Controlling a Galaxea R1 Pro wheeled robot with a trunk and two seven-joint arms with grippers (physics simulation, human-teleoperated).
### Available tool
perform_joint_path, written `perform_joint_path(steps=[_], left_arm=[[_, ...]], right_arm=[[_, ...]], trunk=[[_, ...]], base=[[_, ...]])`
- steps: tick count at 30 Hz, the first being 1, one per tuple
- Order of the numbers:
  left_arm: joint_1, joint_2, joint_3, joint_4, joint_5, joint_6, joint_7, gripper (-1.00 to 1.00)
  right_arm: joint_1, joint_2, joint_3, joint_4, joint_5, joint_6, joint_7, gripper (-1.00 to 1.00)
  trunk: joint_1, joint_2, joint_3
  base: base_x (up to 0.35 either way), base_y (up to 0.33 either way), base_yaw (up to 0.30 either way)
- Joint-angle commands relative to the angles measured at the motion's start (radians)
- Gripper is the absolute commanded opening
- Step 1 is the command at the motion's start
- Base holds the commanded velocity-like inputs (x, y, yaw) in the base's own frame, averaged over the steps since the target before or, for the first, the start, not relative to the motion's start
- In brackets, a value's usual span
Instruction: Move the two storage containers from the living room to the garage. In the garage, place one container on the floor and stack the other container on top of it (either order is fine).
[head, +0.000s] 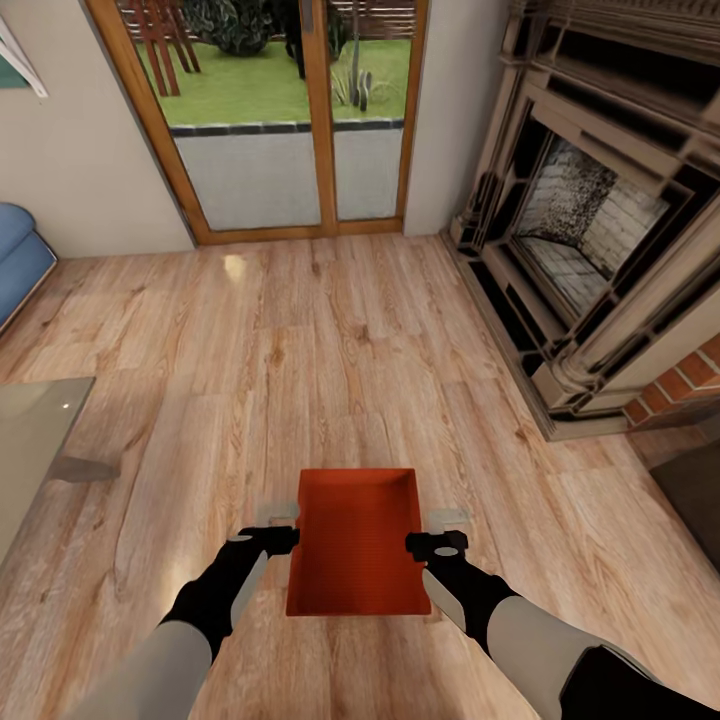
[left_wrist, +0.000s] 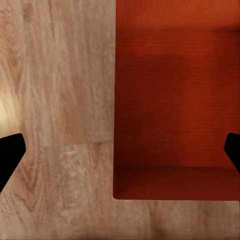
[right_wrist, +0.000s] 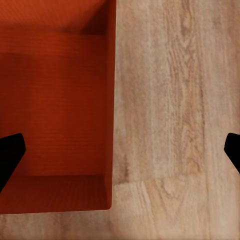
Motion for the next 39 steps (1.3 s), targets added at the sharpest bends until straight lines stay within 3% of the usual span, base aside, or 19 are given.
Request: perform_joint_path(steps=[1, 9, 39], left_arm=[[0.000, 0.000, -0.003, 0.003, 0.004, 0.006, 0.006, 1.00], [0.000, 0.000, -0.002, 0.044, 0.006, 0.010, 0.008, 1.00], [0.000, 0.000, -0.001, 0.044, 0.002, 0.009, 0.010, 1.00]], right_arm=[[-0.001, -0.001, 0.008, -0.002, -0.004, 0.008, -0.008, 1.00], [-0.001, -0.001, 0.008, -0.002, -0.004, 0.010, -0.008, 1.00], [-0.001, 0.005, 0.007, -0.002, -0.005, 0.001, -0.008, 1.00]], trunk=[[0.004, -0.008, -0.004], [0.035, -0.064, -0.029], [0.150, -0.274, -0.123]], base=[[0.000, 0.000, 0.000], [0.000, 0.000, 0.000], [0.000, 0.000, 0.000]])
